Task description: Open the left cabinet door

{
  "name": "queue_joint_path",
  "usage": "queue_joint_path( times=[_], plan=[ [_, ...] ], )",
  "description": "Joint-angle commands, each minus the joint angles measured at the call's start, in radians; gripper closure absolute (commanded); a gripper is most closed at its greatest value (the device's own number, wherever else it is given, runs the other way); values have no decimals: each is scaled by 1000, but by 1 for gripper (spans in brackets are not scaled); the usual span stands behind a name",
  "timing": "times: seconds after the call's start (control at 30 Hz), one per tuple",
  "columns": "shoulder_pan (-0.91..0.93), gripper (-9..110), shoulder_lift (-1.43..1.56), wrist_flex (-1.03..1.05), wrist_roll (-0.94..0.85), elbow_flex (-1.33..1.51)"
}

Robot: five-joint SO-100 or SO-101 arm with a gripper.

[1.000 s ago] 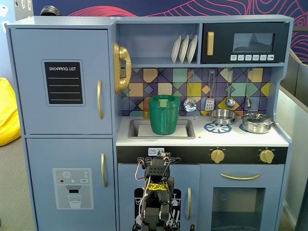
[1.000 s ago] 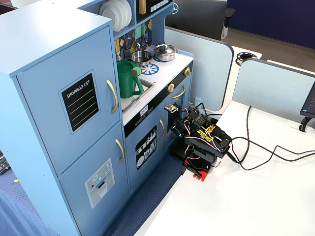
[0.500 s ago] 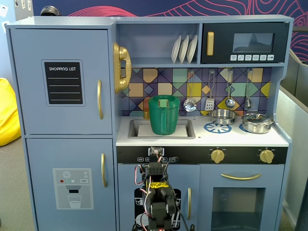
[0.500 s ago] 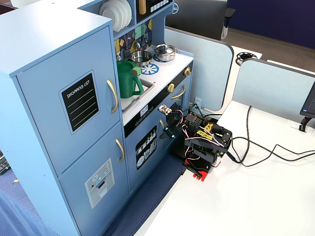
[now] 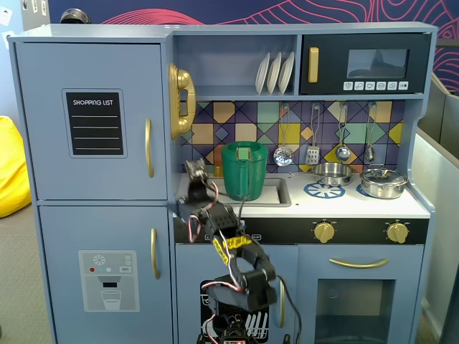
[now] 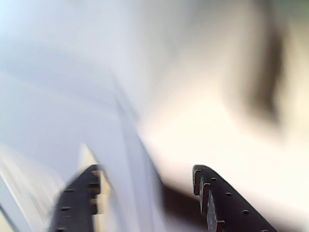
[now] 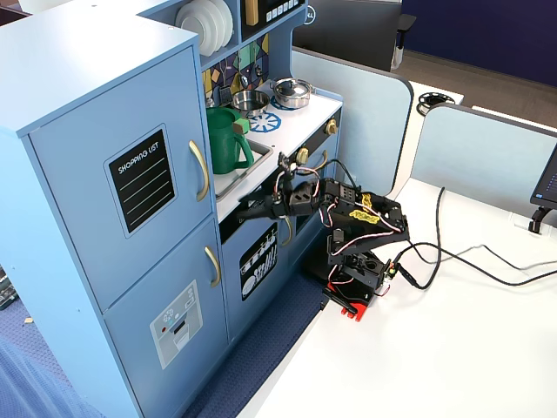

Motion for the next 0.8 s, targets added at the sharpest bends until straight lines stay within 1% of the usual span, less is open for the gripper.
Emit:
queue_joint_path(
  times=[0.0,0.07,0.2,0.5,0.77],
  plan=[
    [-60,76,-114,-124,-12,-232],
    [-61,72,-167,-161,46,-299],
    [-43,72,-238,-183,52,-377],
    [-78,73,-319,-242,-15,-449],
    [-141,75,-453,-270,-83,-558]
  ],
)
